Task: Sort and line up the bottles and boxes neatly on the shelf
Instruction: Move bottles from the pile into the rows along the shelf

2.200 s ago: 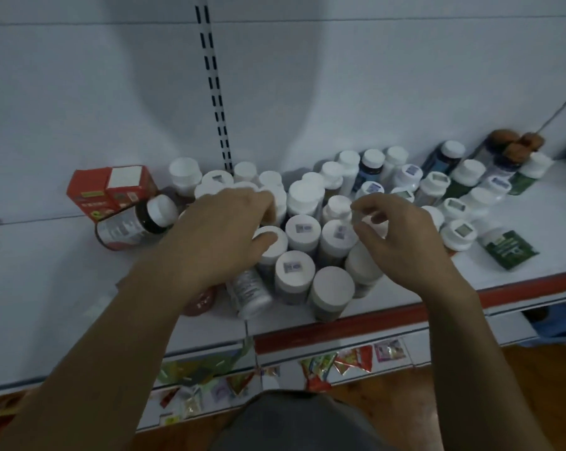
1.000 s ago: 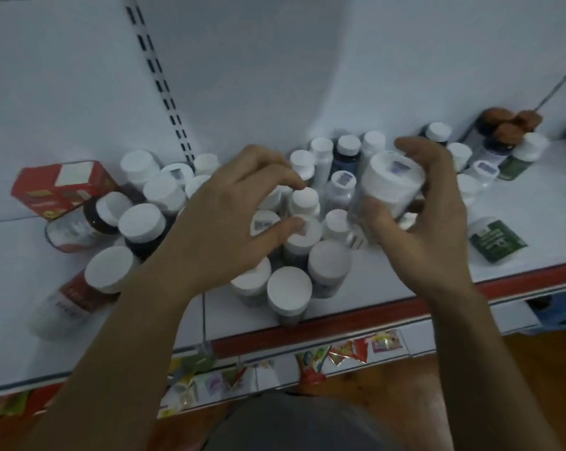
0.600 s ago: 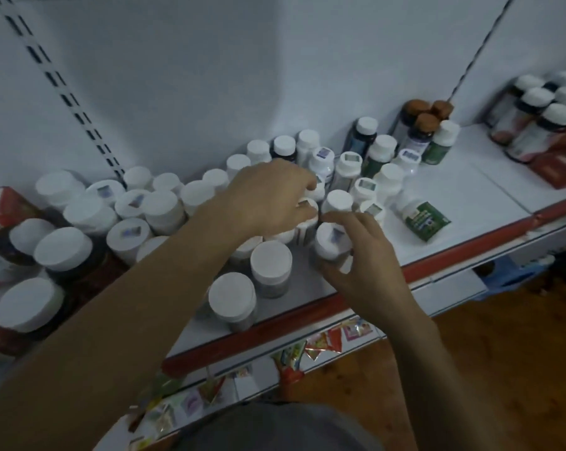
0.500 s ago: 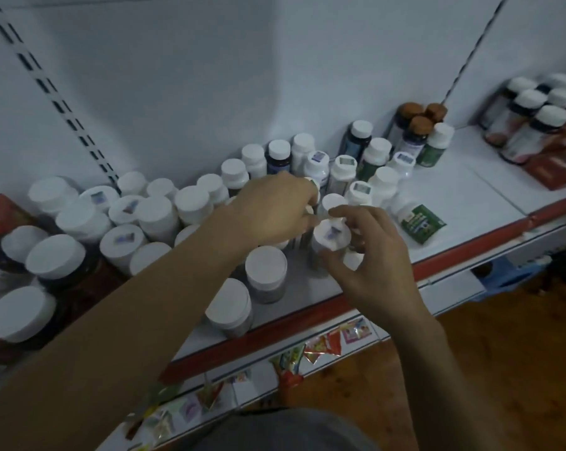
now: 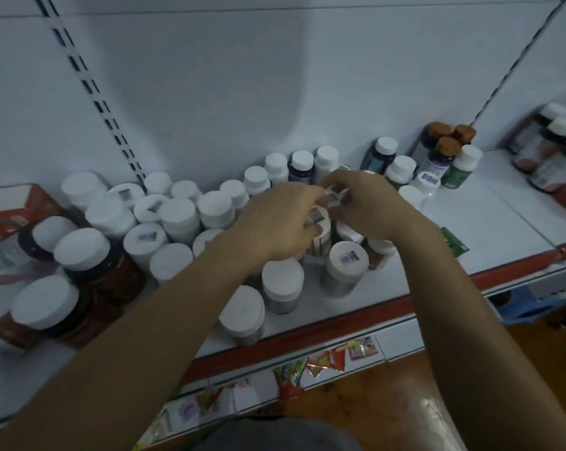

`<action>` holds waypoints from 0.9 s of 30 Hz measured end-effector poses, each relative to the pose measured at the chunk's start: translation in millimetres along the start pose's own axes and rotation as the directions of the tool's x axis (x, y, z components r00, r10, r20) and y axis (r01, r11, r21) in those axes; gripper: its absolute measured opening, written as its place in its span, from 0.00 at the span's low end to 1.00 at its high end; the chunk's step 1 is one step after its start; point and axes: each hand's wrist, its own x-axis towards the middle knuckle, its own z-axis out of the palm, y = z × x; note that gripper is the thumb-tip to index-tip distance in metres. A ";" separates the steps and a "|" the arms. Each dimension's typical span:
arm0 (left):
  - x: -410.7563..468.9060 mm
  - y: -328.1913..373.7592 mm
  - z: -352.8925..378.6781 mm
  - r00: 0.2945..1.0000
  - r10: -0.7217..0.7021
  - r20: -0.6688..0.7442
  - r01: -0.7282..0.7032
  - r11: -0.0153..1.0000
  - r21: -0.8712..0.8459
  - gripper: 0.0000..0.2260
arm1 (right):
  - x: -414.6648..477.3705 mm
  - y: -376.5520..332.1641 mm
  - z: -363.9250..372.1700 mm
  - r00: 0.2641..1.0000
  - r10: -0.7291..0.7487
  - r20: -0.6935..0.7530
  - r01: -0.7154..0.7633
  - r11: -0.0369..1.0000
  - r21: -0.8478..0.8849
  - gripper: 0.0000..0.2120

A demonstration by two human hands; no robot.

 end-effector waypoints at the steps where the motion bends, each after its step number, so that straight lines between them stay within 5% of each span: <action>1: -3.6 -2.9 -7.9 0.999 -0.022 -0.033 0.021 0.998 -0.058 0.17 | 3.1 0.3 0.9 1.000 -0.002 0.028 0.002 1.000 -0.008 0.18; 6: -30.1 -28.6 -58.3 0.923 -0.233 -0.306 0.111 0.923 -0.369 0.13 | 9.3 -4.5 7.9 1.000 0.003 0.024 -0.001 0.998 -0.070 0.20; 11: -77.6 -67.7 -102.6 0.761 -0.372 -0.532 0.189 0.911 -0.368 0.13 | 0.2 -28.1 11.9 0.931 -0.088 -0.354 0.139 0.983 0.121 0.22; 15: -130.8 -94.5 -126.2 0.611 -0.442 -0.656 0.222 0.892 -0.394 0.11 | -15.7 -93.4 12.2 0.823 -0.154 -0.547 0.394 0.848 0.354 0.22; 23: -264.5 -190.7 -159.3 0.323 -0.597 -0.734 0.392 0.791 -0.470 0.13 | -45.5 -241.3 59.0 0.841 -0.397 -0.367 0.537 0.527 0.659 0.20; 27: -321.6 -233.6 -158.6 0.280 -0.648 -0.708 0.517 0.723 -0.457 0.13 | -48.4 -306.0 95.7 0.847 -0.440 -0.299 0.499 0.464 0.732 0.20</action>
